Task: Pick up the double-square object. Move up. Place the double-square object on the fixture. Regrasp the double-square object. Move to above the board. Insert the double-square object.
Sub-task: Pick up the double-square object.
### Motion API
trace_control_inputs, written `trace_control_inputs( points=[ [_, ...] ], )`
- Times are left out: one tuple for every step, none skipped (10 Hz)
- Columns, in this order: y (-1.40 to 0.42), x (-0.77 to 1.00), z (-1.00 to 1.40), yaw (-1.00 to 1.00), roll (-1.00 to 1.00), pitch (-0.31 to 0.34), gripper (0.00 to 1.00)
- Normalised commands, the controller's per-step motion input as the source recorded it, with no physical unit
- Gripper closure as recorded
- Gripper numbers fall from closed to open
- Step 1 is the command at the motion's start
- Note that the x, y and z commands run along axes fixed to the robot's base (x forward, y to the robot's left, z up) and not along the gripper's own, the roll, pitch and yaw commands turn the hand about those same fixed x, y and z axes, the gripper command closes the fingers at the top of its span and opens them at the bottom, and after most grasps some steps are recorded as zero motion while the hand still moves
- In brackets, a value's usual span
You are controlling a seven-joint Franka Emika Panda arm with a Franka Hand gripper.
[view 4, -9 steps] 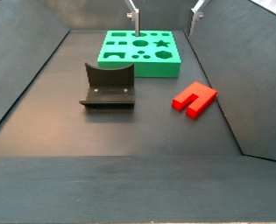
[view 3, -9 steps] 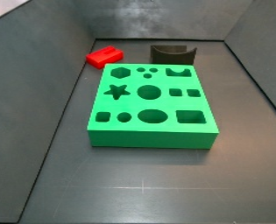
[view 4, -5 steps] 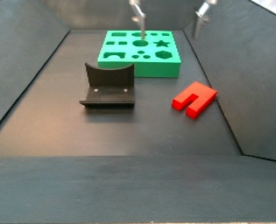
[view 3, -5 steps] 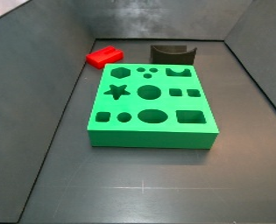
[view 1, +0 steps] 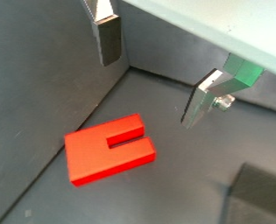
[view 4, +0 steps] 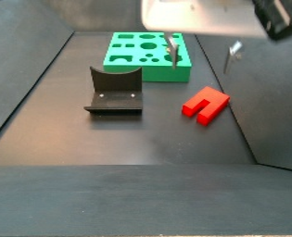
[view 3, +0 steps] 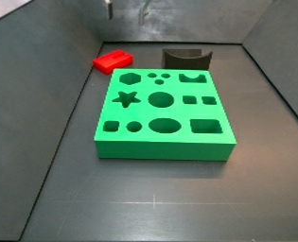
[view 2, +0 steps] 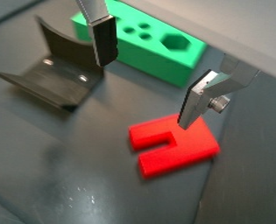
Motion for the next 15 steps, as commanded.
trace_control_inputs(
  points=[
    [0.00, -0.11, -0.84, -0.88, 0.00, -0.003, 0.00],
    [-0.08, -0.02, -1.00, -0.86, 0.01, -0.027, 0.00],
    [-0.08, -0.03, -1.00, -0.81, 0.02, -0.013, 0.00],
    [-0.01, -0.20, -1.00, -0.74, 0.03, 0.000, 0.00],
    [0.00, -0.20, -1.00, -0.67, 0.02, 0.000, 0.00],
    [0.00, -0.31, -1.00, -0.58, 0.01, 0.000, 0.00],
    [0.03, -0.37, -1.00, -0.50, 0.00, 0.000, 0.00],
    [0.06, -0.35, -1.00, -0.45, 0.00, 0.000, 0.00],
    [0.03, -0.30, -1.00, -0.46, 0.00, 0.000, 0.00],
    [0.03, -0.08, -0.99, -0.37, 0.00, -0.066, 0.00],
    [0.00, 0.00, -0.69, -0.16, 0.01, -0.101, 0.00],
    [0.00, 0.02, 0.00, 0.00, 0.00, 0.039, 0.00],
    [0.00, 0.00, 0.00, 0.00, 0.00, -0.010, 0.00],
    [0.00, 0.00, 0.00, -0.03, 0.00, 0.017, 0.00],
    [0.00, 0.00, 0.00, 0.00, 0.00, 0.000, 0.00]
  ],
)
